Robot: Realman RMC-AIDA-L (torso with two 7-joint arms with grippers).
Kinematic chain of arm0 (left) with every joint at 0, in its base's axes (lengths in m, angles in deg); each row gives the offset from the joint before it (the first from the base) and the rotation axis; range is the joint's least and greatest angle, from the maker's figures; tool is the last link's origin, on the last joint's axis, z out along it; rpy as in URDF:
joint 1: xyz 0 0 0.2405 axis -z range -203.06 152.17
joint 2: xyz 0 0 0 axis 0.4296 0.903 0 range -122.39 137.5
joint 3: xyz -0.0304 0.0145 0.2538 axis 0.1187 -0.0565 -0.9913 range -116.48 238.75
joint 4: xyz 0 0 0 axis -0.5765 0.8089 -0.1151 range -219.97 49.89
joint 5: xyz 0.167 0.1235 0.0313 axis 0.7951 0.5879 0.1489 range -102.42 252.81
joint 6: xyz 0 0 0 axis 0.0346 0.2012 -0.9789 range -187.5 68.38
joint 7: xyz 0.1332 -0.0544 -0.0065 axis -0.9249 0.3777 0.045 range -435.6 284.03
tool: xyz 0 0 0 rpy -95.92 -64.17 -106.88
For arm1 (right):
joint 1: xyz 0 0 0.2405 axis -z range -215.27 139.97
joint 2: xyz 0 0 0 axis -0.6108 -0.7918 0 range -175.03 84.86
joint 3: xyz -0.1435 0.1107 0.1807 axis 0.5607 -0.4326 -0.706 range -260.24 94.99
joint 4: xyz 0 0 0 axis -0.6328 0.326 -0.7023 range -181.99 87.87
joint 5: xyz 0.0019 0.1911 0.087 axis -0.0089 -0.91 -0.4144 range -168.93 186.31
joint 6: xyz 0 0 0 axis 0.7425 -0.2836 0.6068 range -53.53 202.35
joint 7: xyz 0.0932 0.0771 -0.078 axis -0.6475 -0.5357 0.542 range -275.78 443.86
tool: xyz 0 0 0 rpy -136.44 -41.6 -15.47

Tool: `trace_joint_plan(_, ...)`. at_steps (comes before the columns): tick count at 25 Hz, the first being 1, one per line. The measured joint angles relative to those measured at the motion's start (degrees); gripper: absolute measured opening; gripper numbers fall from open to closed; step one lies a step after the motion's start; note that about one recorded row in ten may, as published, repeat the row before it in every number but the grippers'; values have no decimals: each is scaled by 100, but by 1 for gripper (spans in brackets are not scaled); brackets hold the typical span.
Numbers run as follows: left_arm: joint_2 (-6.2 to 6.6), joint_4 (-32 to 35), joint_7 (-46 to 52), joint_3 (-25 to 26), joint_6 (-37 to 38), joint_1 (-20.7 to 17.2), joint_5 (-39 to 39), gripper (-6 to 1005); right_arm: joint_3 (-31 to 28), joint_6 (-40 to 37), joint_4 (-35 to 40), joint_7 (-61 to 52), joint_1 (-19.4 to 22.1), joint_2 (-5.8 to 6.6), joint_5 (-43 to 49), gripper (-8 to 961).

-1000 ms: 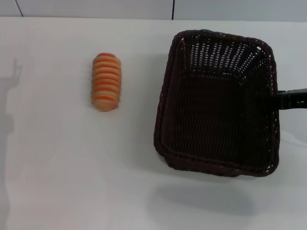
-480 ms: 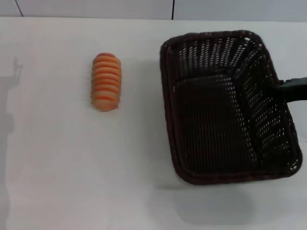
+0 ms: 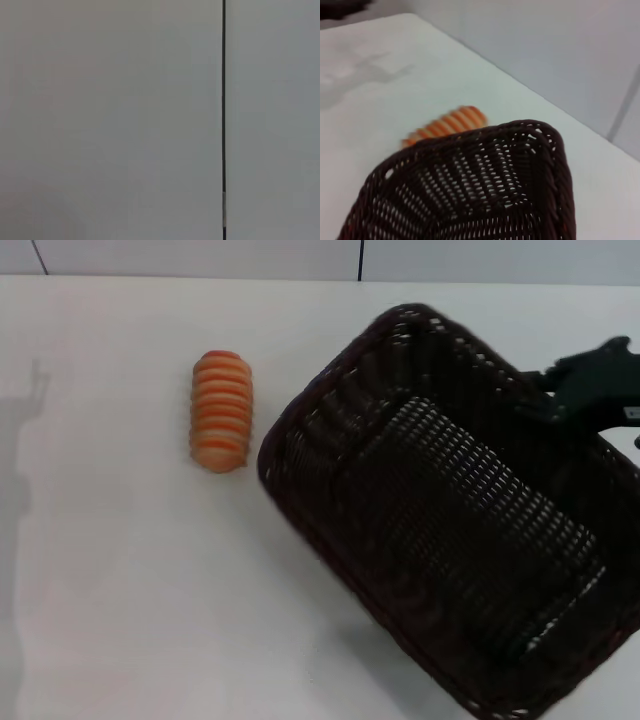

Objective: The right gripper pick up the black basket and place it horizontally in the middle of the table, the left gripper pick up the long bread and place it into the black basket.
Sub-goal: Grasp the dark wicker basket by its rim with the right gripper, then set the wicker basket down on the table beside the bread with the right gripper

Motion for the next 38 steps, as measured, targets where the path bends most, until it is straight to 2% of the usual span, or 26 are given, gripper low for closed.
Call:
trace_joint_plan(5,-2,1,8,0,0,3,-9,846,114,-244,136,792,-216,-3,-193,217)
trace_joint_plan(14,-1,8,16,1,-266,79,-15,846,822,-192,-372,1707,-702,-16,-313,200)
trace_joint_plan(21,-7,-2,17,0,-310,85,-15,846,857,-102,-169,1987,-747,-19,-374,196)
trace_joint_plan(30,-19,33,17,0,-310,82,-2,845,1163,532,-673,2202,-880,-22,-457,191)
trace_joint_plan(38,-19,12,17,0,-346,94,9,845,1538,804,-1097,2267,-1255,-21,-463,191)
